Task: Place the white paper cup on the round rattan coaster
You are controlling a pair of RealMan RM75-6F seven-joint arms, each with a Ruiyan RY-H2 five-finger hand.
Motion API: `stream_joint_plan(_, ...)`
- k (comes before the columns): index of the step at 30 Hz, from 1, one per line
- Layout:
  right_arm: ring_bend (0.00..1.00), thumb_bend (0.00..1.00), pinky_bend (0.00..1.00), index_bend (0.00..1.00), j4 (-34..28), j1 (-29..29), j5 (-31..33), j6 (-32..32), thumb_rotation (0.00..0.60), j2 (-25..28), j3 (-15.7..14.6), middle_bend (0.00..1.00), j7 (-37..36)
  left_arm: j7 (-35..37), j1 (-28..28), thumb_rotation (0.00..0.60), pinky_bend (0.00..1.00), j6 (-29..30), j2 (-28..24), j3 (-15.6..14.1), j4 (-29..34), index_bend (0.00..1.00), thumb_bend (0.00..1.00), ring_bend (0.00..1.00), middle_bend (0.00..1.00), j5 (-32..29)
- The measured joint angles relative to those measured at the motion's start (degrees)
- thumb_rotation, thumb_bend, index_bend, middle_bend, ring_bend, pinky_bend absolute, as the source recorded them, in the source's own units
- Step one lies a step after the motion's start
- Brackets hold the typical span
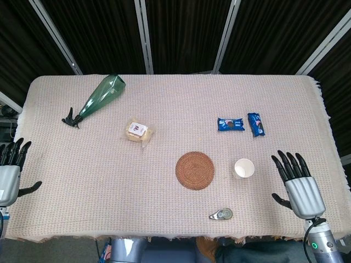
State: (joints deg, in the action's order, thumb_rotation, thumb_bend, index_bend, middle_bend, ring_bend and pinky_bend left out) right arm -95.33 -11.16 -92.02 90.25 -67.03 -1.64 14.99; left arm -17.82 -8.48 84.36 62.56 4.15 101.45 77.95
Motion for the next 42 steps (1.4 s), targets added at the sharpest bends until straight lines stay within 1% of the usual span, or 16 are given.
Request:
stream_joint_plan(6,0.0,0.0,0.0,0.0,0.39,0.27,-0.68,-0.02,0.6,-0.29,0.41,0.0,0.03,-0.21,0.28,0.6,0.0,0.08,-0.08,0.2,0.1,0.0,0.0,0.0,0.0,-1.0)
stream_joint_plan(10,0.0,0.0,0.0,0.0,0.1,-0.23,-0.65,-1.8,0.6,-0.5,0.34,0.0,-0.5,0.01,0.36,0.6,0.0,0.3,-0.23,0.37,0.51,0.0,0.0,0.0,0.0,-0.86)
stream_joint_plan(13,0.0,0.0,0.0,0.0,-0.43,-1.47,-0.07,-5.08,0.6,-0.65,0.39,0.0,-1.72,0.21,0.29,0.6,0.0,0.33,-0.31,0.18,0.7,0.0,0.0,0.0,0.0,0.27)
stream_joint_plan(16,0.0,0.0,0.0,0.0,-0.96,-3.56,1.37,-9.96,0.6,-0.84,0.91,0.0,-2.56,0.23,0.02,0.6,0.0,-0.02,-0.36,0.02,0.89,0.0,0.0,0.0,0.0,0.9)
stream_joint_plan(20,0.0,0.0,0.0,0.0,-1.4,-7.67,5.48,-18.3,0.6,-1.42,2.8,0.01,-3.16,-0.17,-0.23,0.6,0.0,-0.13,-0.27,0.12,0.94,0.0,0.0,0.0,0.0,1.22)
stream_joint_plan(22,0.0,0.0,0.0,0.0,-1.26,-9.65,8.15,-22.01,0.6,-1.89,3.98,0.04,-3.26,0.21,-0.3,0.6,0.0,-0.31,-0.27,0.11,0.91,0.0,0.0,0.0,0.0,1.3)
stream_joint_plan(25,0.02,0.0,0.0,0.0,-0.64,-12.85,12.77,-27.09,0.6,-2.9,6.01,0.13,-2.9,0.65,-0.5,0.6,0.0,-0.63,-0.22,0.39,0.35,0.0,0.0,0.0,0.0,0.99)
stream_joint_plan(29,0.09,0.0,0.0,0.03,0.39,-15.73,17.34,-31.39,0.6,-4.38,7.69,0.17,-0.97,0.61,-0.83,0.6,0.0,-1.23,-0.03,0.89,-0.26,0.0,0.0,0.0,0.0,-0.08)
stream_joint_plan(31,0.12,0.01,0.01,0.06,0.78,-16.35,18.76,-32.53,0.6,-5.0,8.02,0.19,-0.1,0.53,-0.99,0.6,0.0,-1.51,0.07,1.14,-0.45,0.0,0.0,0.0,0.0,-0.63)
stream_joint_plan(35,0.16,0.09,0.06,0.12,2.24,-17.64,21.27,-34.02,0.6,-6.68,8.56,0.23,2.08,0.13,-1.17,0.6,0.0,-1.77,0.23,1.4,-0.57,0.0,0.0,0.0,0.0,-1.14)
stream_joint_plan(38,0.21,0.15,0.13,0.17,3.41,-18.12,22.14,-34.18,0.6,-7.6,8.66,0.27,3.68,-0.18,-1.23,0.6,0.0,-1.86,0.35,1.46,-0.57,0.0,0.0,0.0,0.0,-1.43)
stream_joint_plan(40,0.25,0.17,0.2,0.22,4.09,-18.28,22.71,-34.23,0.6,-7.96,8.61,0.31,4.52,-0.32,-1.27,0.6,0.0,-2.0,0.39,1.49,-0.6,0.0,0.0,0.0,0.0,-1.66)
stream_joint_plan(42,0.29,0.18,0.22,0.25,4.46,-18.39,23.48,-34.36,0.6,-8.17,8.54,0.35,4.88,-0.53,-1.34,0.6,0.0,-2.2,0.45,1.54,-0.58,0.0,0.0,0.0,0.0,-1.96)
